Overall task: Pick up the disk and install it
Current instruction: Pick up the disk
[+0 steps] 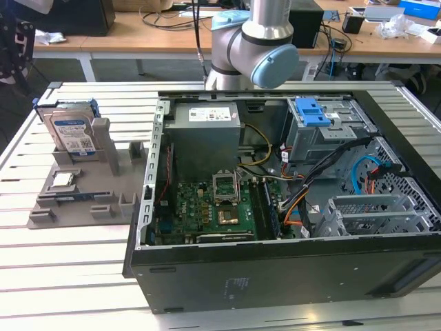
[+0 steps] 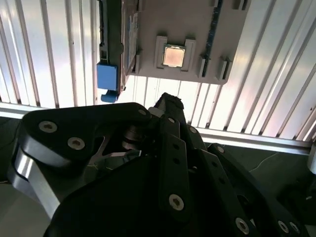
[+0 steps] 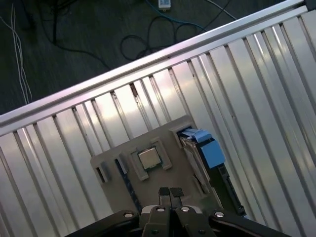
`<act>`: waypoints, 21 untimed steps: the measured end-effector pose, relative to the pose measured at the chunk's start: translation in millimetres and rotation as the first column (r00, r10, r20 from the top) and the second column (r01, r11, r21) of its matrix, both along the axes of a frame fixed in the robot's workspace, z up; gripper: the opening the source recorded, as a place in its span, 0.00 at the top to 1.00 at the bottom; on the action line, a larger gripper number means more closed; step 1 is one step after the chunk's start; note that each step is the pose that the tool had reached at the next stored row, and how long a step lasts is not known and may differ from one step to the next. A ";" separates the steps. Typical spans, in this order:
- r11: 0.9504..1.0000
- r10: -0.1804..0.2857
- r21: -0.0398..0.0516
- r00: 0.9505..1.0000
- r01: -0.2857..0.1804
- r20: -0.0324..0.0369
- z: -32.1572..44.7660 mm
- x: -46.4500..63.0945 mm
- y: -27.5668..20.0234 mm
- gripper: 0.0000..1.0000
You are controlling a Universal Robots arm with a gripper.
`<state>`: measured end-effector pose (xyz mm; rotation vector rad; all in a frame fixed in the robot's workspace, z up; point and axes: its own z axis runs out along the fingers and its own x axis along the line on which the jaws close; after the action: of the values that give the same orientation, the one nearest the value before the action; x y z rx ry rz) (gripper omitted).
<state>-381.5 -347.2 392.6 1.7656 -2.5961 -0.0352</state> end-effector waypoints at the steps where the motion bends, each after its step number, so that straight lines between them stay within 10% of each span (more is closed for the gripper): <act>1: 1.000 0.019 0.000 1.000 -0.019 0.000 0.0 0.0 0.0 0.89; 12: 0.989 0.145 -0.004 0.989 -0.145 0.000 0.0 0.0 0.0 0.89; 21: 0.967 0.253 -0.006 0.967 -0.253 -0.001 0.0 0.0 0.0 0.89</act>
<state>-381.5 -347.2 392.6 2.0782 -2.3450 -0.0261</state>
